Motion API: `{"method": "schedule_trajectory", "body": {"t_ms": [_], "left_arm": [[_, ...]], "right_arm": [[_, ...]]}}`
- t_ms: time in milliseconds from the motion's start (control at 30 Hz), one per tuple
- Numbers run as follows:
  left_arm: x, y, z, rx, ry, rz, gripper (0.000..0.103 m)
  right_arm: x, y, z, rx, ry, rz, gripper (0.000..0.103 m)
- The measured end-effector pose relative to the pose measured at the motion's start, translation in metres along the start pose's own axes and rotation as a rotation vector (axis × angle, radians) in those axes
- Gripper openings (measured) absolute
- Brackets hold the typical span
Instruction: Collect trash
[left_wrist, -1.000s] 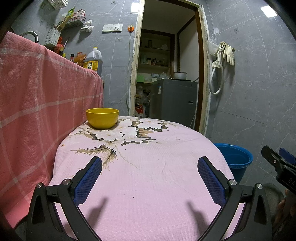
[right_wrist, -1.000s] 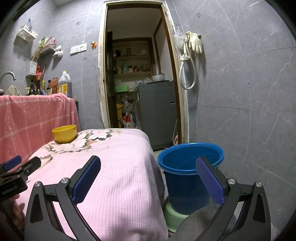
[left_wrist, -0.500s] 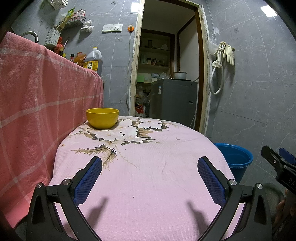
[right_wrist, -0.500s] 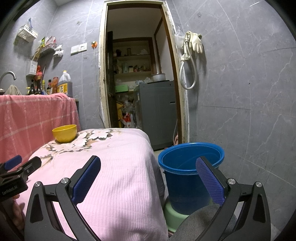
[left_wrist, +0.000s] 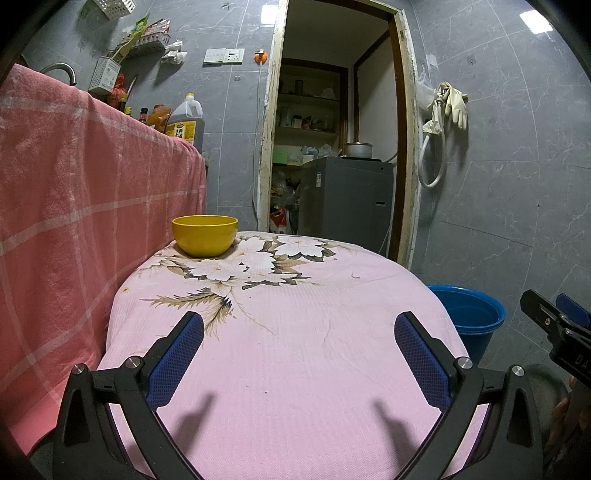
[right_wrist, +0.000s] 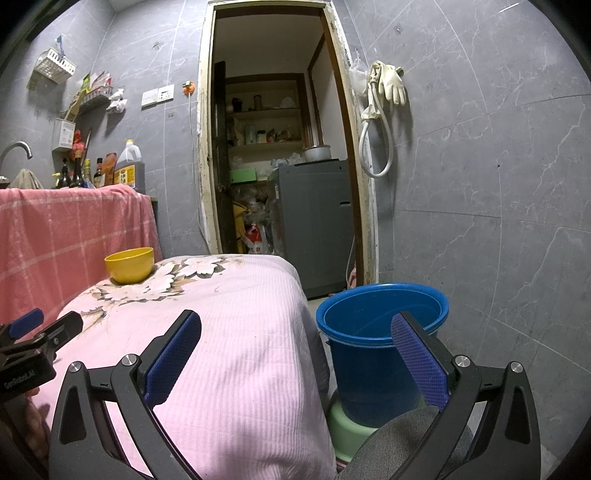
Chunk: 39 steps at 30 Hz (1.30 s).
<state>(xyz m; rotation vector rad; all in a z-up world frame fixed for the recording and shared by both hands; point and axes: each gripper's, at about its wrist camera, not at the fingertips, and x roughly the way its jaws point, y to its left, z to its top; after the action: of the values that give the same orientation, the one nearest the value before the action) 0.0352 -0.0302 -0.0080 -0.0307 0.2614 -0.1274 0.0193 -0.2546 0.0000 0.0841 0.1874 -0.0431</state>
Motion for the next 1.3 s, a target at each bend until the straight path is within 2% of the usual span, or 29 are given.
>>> {"method": "schedule_trajectory", "body": {"t_ms": [800,1000,1300], "left_arm": [[-0.0004,0.0005,-0.0002,0.005,0.001,-0.006,0.101],[-0.0023,-0.0037,-0.0009,0.026,-0.018,0.023,0.101],[-0.0008,-0.0031,-0.0013,0.033,-0.02,0.023,0.101]], "right_arm": [[-0.0001,0.0,0.0005,0.002,0.001,0.0,0.103],[-0.0003,0.0004,0.0004,0.002,0.002,0.0,0.103],[-0.0003,0.0011,0.0007,0.002,0.002,0.0,0.103]]}}
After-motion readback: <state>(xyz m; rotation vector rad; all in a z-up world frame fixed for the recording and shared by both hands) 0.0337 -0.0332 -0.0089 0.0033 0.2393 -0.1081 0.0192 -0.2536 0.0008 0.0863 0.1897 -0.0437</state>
